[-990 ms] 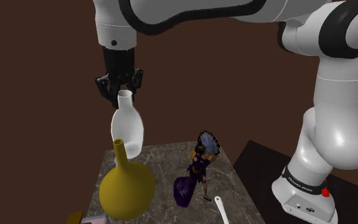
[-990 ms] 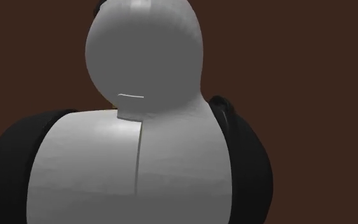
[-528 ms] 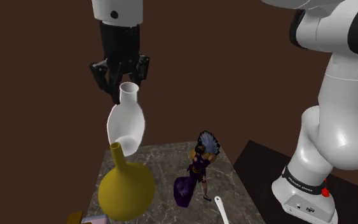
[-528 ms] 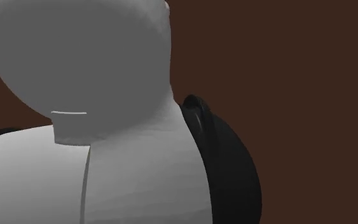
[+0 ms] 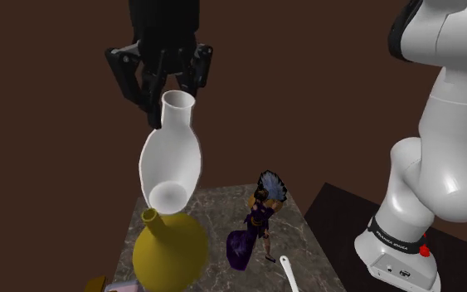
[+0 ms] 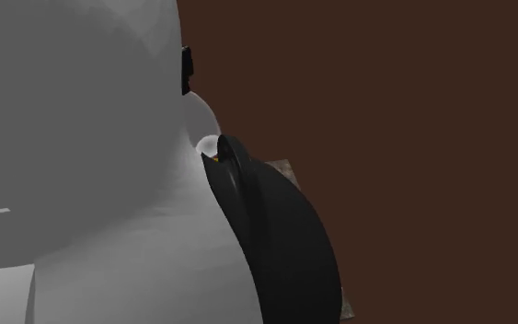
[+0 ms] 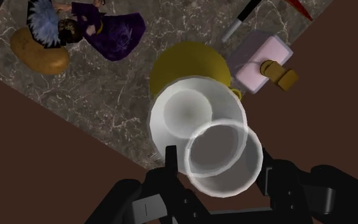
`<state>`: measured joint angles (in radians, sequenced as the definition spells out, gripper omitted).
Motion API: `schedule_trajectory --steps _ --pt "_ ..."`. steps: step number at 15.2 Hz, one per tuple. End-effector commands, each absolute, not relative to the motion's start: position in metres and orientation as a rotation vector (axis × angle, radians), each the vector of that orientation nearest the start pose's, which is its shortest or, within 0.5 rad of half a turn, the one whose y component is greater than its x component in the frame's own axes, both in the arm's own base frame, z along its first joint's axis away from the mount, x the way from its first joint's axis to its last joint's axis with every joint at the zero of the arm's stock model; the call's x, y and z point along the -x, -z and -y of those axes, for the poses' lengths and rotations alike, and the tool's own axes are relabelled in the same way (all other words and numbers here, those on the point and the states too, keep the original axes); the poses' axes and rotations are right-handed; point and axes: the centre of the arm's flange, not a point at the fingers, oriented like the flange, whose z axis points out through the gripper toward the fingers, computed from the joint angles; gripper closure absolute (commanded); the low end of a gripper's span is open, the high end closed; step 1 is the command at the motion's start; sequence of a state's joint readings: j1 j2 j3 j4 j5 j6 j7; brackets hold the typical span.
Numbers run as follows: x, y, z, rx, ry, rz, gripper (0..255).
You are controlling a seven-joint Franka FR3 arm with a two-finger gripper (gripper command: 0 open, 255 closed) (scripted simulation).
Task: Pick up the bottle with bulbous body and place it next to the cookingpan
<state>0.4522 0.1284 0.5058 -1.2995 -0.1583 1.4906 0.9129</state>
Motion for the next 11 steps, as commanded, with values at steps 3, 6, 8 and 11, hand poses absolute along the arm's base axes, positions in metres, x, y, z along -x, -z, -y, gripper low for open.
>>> schedule_trajectory --steps 3,6,8,11 --pt "-0.328 -0.710 -0.468 3.129 0.192 0.030 255" --pt "-0.297 -0.731 -0.481 3.129 0.192 0.030 255" --pt "-0.277 -0.746 -0.490 3.129 0.192 0.030 255" --pt "-0.275 -0.737 -0.492 3.129 0.192 0.030 255"
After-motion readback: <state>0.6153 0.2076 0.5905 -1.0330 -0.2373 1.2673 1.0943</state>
